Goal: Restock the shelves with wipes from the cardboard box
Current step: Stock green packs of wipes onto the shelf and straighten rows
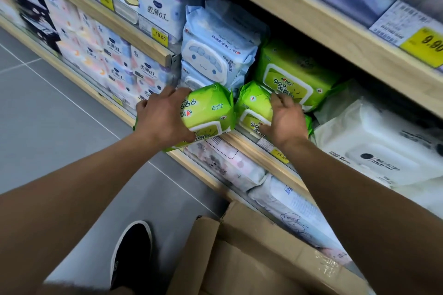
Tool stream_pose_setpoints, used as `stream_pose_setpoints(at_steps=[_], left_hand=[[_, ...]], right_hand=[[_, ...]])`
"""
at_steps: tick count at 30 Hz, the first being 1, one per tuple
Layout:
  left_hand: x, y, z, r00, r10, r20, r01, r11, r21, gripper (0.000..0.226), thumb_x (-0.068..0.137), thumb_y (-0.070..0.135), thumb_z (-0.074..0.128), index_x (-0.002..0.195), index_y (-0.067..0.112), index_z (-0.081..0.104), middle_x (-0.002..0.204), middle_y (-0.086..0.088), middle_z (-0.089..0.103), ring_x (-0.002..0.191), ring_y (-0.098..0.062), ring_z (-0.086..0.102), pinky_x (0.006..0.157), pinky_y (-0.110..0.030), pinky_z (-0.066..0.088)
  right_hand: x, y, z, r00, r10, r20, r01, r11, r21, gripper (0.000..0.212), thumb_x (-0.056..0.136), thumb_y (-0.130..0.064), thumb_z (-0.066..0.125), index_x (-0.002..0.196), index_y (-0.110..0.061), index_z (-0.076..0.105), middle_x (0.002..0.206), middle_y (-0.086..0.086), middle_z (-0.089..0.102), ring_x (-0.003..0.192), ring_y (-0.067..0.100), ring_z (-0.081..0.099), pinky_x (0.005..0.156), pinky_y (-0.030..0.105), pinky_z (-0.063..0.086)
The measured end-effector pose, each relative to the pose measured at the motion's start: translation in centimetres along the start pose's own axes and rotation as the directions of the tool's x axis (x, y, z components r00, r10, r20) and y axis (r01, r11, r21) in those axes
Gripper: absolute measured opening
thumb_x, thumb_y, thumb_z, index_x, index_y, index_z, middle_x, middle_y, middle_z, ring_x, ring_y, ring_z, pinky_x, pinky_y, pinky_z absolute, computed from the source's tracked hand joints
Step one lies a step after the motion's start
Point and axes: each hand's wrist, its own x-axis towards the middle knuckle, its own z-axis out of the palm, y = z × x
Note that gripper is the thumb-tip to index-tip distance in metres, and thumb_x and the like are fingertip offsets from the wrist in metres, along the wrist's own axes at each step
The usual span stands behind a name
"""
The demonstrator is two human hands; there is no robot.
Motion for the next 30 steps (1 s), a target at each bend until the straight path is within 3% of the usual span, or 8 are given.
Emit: stream_pose_setpoints(at_steps=[4,7,10,15,18,24,26,30], left_hand=[[-0.5,0.8,-0.4,0.999,0.041,-0.015,-0.041,0.999,0.012,0.098,0.046,0.042,0.084,0.134,0.032,0.041,0.12,-0.001,0.05,0.109,-0.033,0.048,0.095,-0.05,0.03],[-1.1,2.5,-0.9,0.995,0.098,-0.03,-0.097,0.995,0.034,0.099,0.046,0.043,0.084,0.135,0.032,0.04,0.122,-0.001,0.049,0.11,-0.033,0.047,0.096,-0.049,0.029],[-1.4,5.1,-1.3,0.986,0.156,-0.05,-0.153,0.987,0.056,0.102,0.046,0.044,0.084,0.136,0.034,0.039,0.123,-0.001,0.05,0.113,-0.032,0.045,0.097,-0.049,0.03],[-0.5,11.3,-2.0,0.936,0.352,-0.019,-0.337,0.909,0.243,0.1,0.049,0.046,0.08,0.138,0.036,0.035,0.127,0.001,0.049,0.114,-0.032,0.047,0.099,-0.047,0.029],[0.7,15.2,-2.1,0.919,0.395,-0.007,-0.378,0.886,0.269,0.098,0.053,0.041,0.081,0.139,0.034,0.033,0.131,0.0,0.047,0.119,-0.031,0.044,0.105,-0.048,0.028],[3.0,19.4,-0.6,0.911,0.411,0.036,-0.397,0.85,0.345,0.086,0.06,0.03,0.078,0.136,0.028,0.039,0.127,-0.005,0.049,0.122,-0.033,0.041,0.11,-0.056,0.021],[3.5,20.3,0.3,0.915,0.401,0.031,-0.386,0.853,0.352,0.082,0.061,0.029,0.076,0.135,0.026,0.041,0.127,-0.005,0.051,0.123,-0.033,0.041,0.11,-0.056,0.021],[4.5,21.8,1.6,0.919,0.394,-0.002,-0.371,0.869,0.328,0.077,0.061,0.031,0.078,0.131,0.03,0.045,0.128,-0.005,0.052,0.124,-0.034,0.041,0.11,-0.06,0.018]], right_hand=[[-2.0,-0.2,-0.8,0.988,-0.096,-0.125,0.088,0.994,-0.068,0.066,0.083,-0.042,0.067,0.139,-0.017,0.042,0.144,0.006,0.039,0.132,0.03,0.032,0.11,0.04,0.03],[-3.7,0.7,-2.4,0.984,-0.14,-0.113,0.129,0.987,-0.098,0.063,0.082,-0.044,0.066,0.136,-0.017,0.046,0.142,0.007,0.041,0.13,0.031,0.034,0.11,0.042,0.03],[-6.1,2.7,-4.1,0.957,-0.191,-0.219,0.152,0.971,-0.183,0.063,0.075,-0.04,0.071,0.129,-0.014,0.054,0.134,0.01,0.05,0.128,0.035,0.038,0.11,0.047,0.028],[-9.7,6.8,-7.0,0.884,-0.216,-0.414,0.119,0.961,-0.249,0.057,0.07,-0.029,0.072,0.123,-0.012,0.058,0.129,0.011,0.054,0.125,0.035,0.04,0.111,0.049,0.023],[-11.2,8.3,-7.8,0.884,-0.174,-0.433,0.088,0.974,-0.211,0.064,0.068,-0.029,0.074,0.127,-0.012,0.054,0.133,0.012,0.051,0.125,0.036,0.039,0.109,0.048,0.024],[-11.2,10.9,-7.9,0.919,0.094,-0.383,-0.146,0.983,-0.11,0.08,0.069,-0.04,0.076,0.137,-0.014,0.043,0.133,0.012,0.045,0.118,0.036,0.039,0.106,0.049,0.026],[-11.2,11.5,-7.0,0.918,0.107,-0.381,-0.159,0.982,-0.106,0.082,0.069,-0.042,0.076,0.138,-0.013,0.043,0.136,0.012,0.044,0.122,0.037,0.038,0.109,0.049,0.02],[-11.7,11.5,-5.2,0.918,0.073,-0.39,-0.118,0.989,-0.091,0.089,0.068,-0.041,0.075,0.143,-0.012,0.037,0.14,0.011,0.042,0.127,0.036,0.036,0.112,0.05,0.023]])
